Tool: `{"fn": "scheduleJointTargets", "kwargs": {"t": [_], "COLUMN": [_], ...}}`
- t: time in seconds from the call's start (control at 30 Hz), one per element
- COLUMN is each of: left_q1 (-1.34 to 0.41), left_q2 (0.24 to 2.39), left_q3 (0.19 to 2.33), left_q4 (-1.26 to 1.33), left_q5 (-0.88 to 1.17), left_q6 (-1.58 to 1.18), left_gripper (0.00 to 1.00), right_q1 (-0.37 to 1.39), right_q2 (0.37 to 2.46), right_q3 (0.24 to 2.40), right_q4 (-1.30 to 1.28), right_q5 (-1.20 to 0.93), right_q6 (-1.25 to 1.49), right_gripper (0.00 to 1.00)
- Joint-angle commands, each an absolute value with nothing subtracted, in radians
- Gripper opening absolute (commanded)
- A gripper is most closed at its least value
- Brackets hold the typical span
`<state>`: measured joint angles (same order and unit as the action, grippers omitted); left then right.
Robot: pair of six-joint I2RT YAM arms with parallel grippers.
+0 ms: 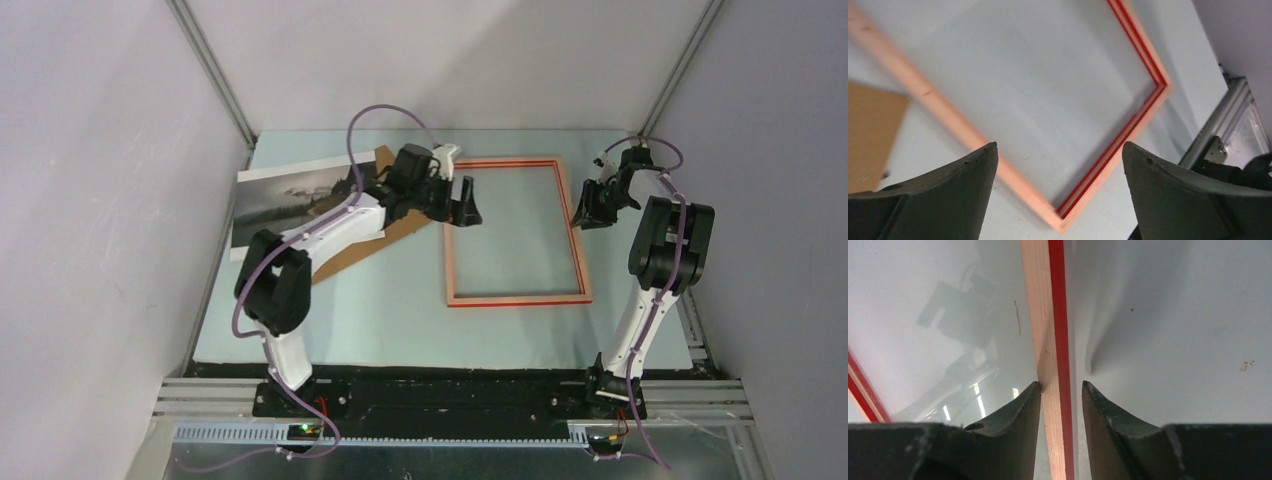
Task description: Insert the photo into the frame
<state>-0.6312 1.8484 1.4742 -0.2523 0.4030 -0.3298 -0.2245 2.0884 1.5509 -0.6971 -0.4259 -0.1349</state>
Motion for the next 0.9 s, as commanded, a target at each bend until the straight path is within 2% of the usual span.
{"fn": "scheduleJointTargets", "kwargs": {"t": [0.0, 0.13, 0.4, 0.53, 0.6, 0.87], "left_q1": [-0.550, -0.471, -0.300, -0.214, -0.178, -0.105], "left_q2": [1.718, 1.649, 1.540, 1.524, 1.514, 1.468], "left_q3": [1.384, 1.342, 1.276, 1.297, 1.289, 1.218], "left_q4": [-0.266, -0.311, -0.423, -0.513, -0.541, -0.586], "left_q5": [0.356, 0.328, 0.246, 0.237, 0.228, 0.109], "left_q6": [-0.257, -0.212, -0.144, -0.108, -0.085, 0.043], "left_gripper": [0.98, 0.98, 0.98, 0.98, 0.98, 0.98], "right_q1": [-0.219, -0.206, -0.210, -0.219, -0.222, -0.222], "right_q2": [2.051, 2.047, 2.034, 2.017, 2.007, 1.960], "right_q3": [1.534, 1.515, 1.483, 1.458, 1.441, 1.365], "right_q4": [-0.668, -0.656, -0.649, -0.649, -0.649, -0.640], "right_q5": [-0.400, -0.391, -0.391, -0.396, -0.396, -0.391], "right_q6": [-0.138, -0.133, -0.135, -0.142, -0.148, -0.177], "right_gripper": [0.39, 0.35, 0.11, 0.03, 0.00, 0.00]}}
